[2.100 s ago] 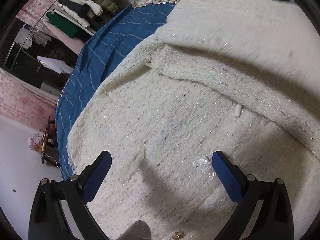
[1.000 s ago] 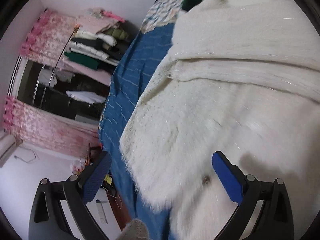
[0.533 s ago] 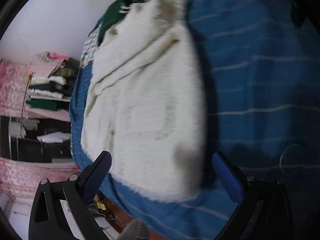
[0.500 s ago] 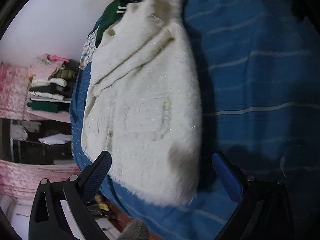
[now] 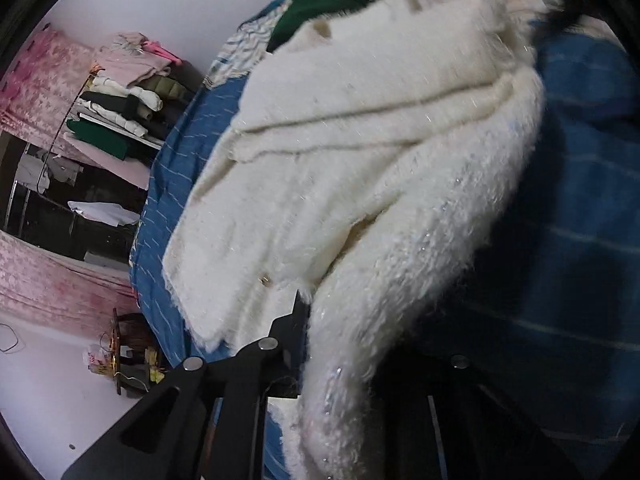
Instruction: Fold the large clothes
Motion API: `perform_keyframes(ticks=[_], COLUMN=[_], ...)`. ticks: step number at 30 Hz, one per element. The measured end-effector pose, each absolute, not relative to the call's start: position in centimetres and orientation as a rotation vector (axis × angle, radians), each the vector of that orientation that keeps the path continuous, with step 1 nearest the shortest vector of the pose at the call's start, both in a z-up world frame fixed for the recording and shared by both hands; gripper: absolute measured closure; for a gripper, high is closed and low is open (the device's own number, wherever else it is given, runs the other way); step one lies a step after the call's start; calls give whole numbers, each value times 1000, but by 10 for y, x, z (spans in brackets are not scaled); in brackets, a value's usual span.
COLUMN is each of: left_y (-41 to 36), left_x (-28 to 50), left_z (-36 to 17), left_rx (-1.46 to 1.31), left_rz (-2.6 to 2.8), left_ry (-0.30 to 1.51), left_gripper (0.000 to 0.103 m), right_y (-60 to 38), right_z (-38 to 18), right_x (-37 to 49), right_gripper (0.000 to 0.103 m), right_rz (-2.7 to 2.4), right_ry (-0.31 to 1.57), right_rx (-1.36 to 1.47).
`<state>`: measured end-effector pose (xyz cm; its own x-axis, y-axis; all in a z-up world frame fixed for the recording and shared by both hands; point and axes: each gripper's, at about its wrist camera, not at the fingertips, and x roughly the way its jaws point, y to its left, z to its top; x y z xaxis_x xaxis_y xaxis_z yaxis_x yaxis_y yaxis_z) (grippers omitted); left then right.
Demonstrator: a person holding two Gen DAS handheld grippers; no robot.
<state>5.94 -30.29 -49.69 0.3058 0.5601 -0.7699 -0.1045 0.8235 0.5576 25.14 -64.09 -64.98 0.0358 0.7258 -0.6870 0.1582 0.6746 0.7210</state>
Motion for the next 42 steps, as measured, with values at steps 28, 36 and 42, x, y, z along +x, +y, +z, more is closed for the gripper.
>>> perform_keyframes(ticks=[28,36,42], left_y=[50,119,129], left_x=[119,121,111], left_z=[-458,-519,-540], left_rx=[-278,-453,-468], left_rz=[412,461,546], left_ry=[1282,1328,1366], left_gripper=[78,51,8], right_y=[-275,-156,-220], right_z=[-508,-591,-552], right_x=[417,459,440], right_gripper=[77,42,29], right_rz=[273,250,574], right_ry=[1602,1707,1598], right_rx=[423,291,539])
